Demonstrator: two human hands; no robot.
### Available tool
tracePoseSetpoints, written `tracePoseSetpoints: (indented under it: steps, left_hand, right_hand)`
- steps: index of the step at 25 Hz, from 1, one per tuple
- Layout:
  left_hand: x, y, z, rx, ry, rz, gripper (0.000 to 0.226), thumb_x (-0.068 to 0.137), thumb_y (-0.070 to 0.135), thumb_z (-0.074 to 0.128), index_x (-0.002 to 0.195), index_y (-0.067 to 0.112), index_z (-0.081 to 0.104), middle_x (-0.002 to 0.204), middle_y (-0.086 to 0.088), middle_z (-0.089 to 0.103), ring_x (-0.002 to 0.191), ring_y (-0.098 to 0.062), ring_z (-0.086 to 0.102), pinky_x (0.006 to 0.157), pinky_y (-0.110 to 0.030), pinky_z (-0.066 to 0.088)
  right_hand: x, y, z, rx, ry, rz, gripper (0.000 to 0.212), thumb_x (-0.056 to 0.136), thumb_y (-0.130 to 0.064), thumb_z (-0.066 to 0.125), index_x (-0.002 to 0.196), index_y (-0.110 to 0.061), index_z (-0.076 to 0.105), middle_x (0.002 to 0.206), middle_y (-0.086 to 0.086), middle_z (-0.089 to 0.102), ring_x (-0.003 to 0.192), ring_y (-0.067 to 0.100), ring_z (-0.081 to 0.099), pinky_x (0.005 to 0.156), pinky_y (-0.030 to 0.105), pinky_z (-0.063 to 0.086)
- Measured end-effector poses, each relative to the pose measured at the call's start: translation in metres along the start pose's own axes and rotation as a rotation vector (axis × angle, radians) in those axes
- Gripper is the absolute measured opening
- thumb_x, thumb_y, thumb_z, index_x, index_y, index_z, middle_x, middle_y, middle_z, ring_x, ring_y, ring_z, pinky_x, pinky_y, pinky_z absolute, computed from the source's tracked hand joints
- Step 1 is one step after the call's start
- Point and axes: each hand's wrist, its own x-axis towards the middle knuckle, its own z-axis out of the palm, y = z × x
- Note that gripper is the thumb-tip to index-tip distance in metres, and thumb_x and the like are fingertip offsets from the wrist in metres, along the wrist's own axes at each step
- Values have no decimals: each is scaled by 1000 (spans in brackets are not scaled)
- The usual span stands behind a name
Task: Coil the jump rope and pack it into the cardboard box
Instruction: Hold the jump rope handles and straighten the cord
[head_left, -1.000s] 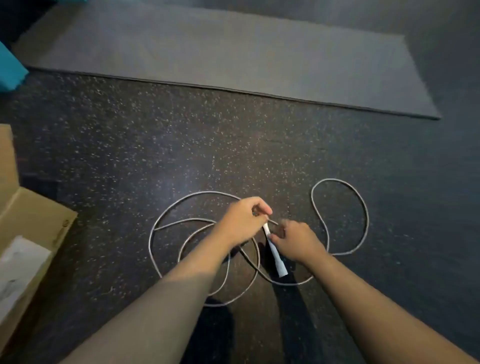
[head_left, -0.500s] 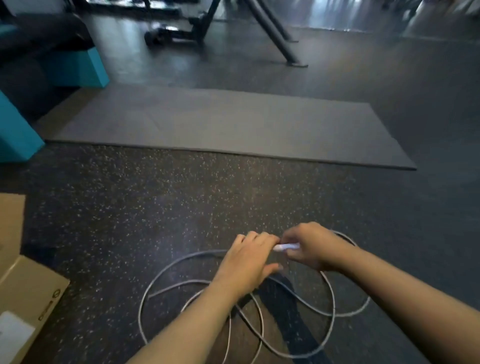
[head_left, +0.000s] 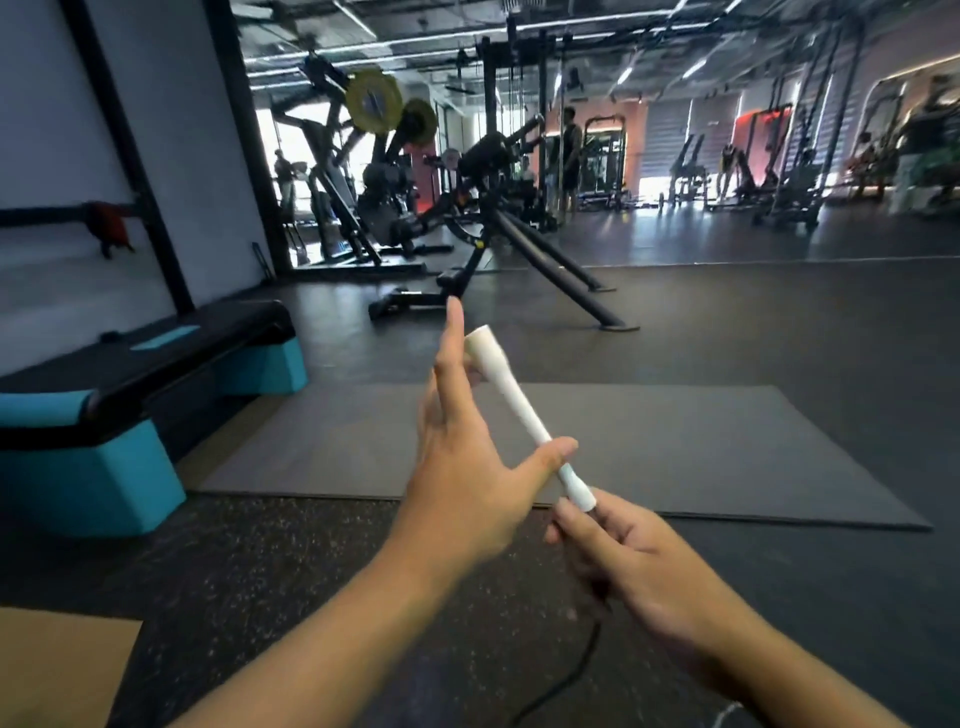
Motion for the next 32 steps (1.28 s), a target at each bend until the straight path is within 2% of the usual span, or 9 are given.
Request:
tracePoseSetpoints:
  steps: [2, 5, 9, 14, 19, 23, 25, 27, 32]
  left_hand:
    - [14, 4, -21, 488, 93, 268, 97, 80, 55, 70, 157, 41, 12, 165, 6, 13, 152, -3, 0, 124, -44, 3]
    - [31, 23, -30, 856, -317, 644, 41, 100, 59, 33, 122, 40, 61, 126, 14, 64, 128, -13, 54, 113, -48, 33]
    - [40, 41, -26, 907, -655, 590, 45, 98, 62, 19, 142, 57, 28, 72, 14, 57, 61, 1, 52, 61, -29, 47]
    - [72, 25, -67, 744, -714, 343, 19, 102, 49, 28, 111, 48, 46, 78, 7, 60, 64, -5, 53, 66, -31, 47]
    - [60, 14, -53, -501, -396, -193, 26, 104, 38, 39, 87, 21, 46, 67, 6, 39, 46, -9, 27, 39, -20, 24]
    - [52, 23, 11, -1210, 78, -412, 26, 108, 33, 34, 88, 18, 42, 60, 5, 35, 41, -8, 26, 36, -20, 28]
    - [60, 26, 22, -1388, 303, -511, 29, 109, 34, 30, 87, 18, 40, 59, 4, 33, 38, -9, 26, 35, -21, 29]
    - [67, 23, 24, -1461, 479, -568, 31, 110, 33, 25, 86, 17, 38, 63, 2, 30, 35, -9, 27, 34, -20, 30]
    - [49, 30, 40, -1410, 580, -726, 21, 110, 30, 28, 108, 14, 40, 75, -1, 45, 54, -15, 48, 55, -30, 52]
  right_hand:
    - [1, -19, -10, -152, -31, -29, 30, 93, -44, 56, 85, -16, 66, 59, -8, 33, 47, 6, 33, 45, 19, 31]
    - [1, -47, -26, -443, -45, -149, 29, 100, -38, 51, 87, -17, 67, 55, -15, 43, 49, 0, 40, 49, 11, 34]
    - [-7, -75, -46, -652, -61, -237, 33, 93, -49, 58, 84, -24, 77, 60, -9, 44, 55, 5, 42, 52, 19, 33]
    - [-24, -84, -96, -541, 103, -61, 48, 86, -47, 69, 65, -6, 56, 55, 4, 46, 49, 19, 42, 54, 32, 37]
    - [-19, -75, -93, -295, 216, -50, 54, 80, -69, 61, 66, -17, 55, 59, 1, 32, 51, 17, 25, 48, 29, 22]
    - [6, -57, -51, -22, 79, -125, 37, 95, -47, 56, 93, -14, 71, 63, 1, 39, 53, 16, 33, 51, 28, 32]
    - [6, -54, -41, -25, 28, -142, 18, 93, -28, 65, 106, -18, 73, 68, 2, 51, 59, 16, 46, 59, 32, 42]
    - [1, -49, -39, -8, -54, -139, 32, 89, -11, 74, 116, -27, 72, 75, 3, 57, 63, 14, 51, 61, 32, 47]
    - [11, -44, -17, 285, 191, -251, 32, 72, -27, 79, 104, -24, 78, 65, 1, 56, 46, 9, 32, 43, 25, 27]
